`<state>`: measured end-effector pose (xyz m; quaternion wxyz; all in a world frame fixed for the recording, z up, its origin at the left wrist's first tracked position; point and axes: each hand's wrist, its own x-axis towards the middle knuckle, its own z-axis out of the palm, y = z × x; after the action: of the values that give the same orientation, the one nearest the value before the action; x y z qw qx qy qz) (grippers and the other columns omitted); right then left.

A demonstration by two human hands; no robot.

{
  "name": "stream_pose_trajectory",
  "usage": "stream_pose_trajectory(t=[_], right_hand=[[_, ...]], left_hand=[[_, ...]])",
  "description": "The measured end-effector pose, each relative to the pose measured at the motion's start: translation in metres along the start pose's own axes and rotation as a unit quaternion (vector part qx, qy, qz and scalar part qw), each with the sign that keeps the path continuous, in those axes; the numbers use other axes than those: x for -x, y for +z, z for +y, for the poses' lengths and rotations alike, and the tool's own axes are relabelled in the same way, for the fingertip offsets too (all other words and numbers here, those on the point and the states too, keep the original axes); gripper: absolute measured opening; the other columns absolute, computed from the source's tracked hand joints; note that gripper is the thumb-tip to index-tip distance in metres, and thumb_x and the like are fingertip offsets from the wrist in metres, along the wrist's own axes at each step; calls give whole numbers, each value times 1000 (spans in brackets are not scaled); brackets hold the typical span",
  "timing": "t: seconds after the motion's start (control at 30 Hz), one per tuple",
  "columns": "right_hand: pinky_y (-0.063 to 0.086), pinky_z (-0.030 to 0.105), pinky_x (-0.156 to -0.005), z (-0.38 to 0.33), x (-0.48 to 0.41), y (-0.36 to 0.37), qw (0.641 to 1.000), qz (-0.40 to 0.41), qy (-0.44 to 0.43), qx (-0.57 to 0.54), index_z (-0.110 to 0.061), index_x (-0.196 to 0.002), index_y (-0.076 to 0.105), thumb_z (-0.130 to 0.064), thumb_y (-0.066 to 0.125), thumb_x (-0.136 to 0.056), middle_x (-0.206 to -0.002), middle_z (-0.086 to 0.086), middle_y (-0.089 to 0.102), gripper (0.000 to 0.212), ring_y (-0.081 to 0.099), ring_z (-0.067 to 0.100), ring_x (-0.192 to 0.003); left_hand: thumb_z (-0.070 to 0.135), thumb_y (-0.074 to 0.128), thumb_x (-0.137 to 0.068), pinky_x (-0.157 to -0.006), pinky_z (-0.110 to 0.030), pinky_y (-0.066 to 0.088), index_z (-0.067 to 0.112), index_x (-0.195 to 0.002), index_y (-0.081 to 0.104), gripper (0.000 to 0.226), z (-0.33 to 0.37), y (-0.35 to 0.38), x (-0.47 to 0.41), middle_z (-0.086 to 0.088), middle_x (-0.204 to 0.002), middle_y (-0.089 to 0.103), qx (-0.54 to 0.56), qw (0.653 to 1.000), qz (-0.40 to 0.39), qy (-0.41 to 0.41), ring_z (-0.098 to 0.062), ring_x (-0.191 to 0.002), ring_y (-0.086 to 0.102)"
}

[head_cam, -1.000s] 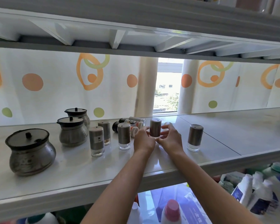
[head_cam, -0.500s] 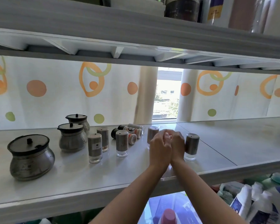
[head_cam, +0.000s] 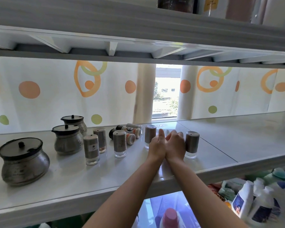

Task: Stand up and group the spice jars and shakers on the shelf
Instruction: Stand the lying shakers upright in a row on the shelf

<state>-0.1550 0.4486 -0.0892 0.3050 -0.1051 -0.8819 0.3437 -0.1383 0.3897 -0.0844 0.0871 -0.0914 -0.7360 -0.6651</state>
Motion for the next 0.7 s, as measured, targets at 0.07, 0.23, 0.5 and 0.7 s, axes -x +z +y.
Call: stream_pose_trajectory(t=[0.07,0.23,0.5,0.7], right_hand=[[47,32,-75,0,0,0,1000,-5,22,-19,-9,-98,55,-22,58,-88,-105,13,53,17,61,30,-94],[44,32,-80,-2,-1,-1,998,-13,46,-36,-10,-114,57,-32,51,-92,-116,16,51,32,57,33,-105],[40,27,-77,0,-5,-1,990,-18,88,-106,-11,-100,59,-30,54,-91,-105,14,63,22,59,26,-92],[50,31,-82,-3,-4,-6,970,-31,133,-202,-9,-105,61,-20,67,-83,-106,12,69,25,66,27,-97]], left_hand=[[41,20,-101,-83,-31,44,4,-93,63,58,-1,-1,-2,-18,-100,66,7,1000,6,-8,-21,-89,58],[40,22,-101,-81,-30,44,2,-93,66,59,-1,-1,-1,-20,-97,67,26,999,20,-18,-25,-91,61],[36,22,-102,-71,-23,36,-10,-98,64,63,-4,-2,-2,-31,-106,65,11,1000,25,-1,-36,-91,61],[39,22,-102,-71,-25,38,-5,-93,67,64,-4,-2,-2,-22,-96,68,-3,1000,30,7,-20,-82,57]])
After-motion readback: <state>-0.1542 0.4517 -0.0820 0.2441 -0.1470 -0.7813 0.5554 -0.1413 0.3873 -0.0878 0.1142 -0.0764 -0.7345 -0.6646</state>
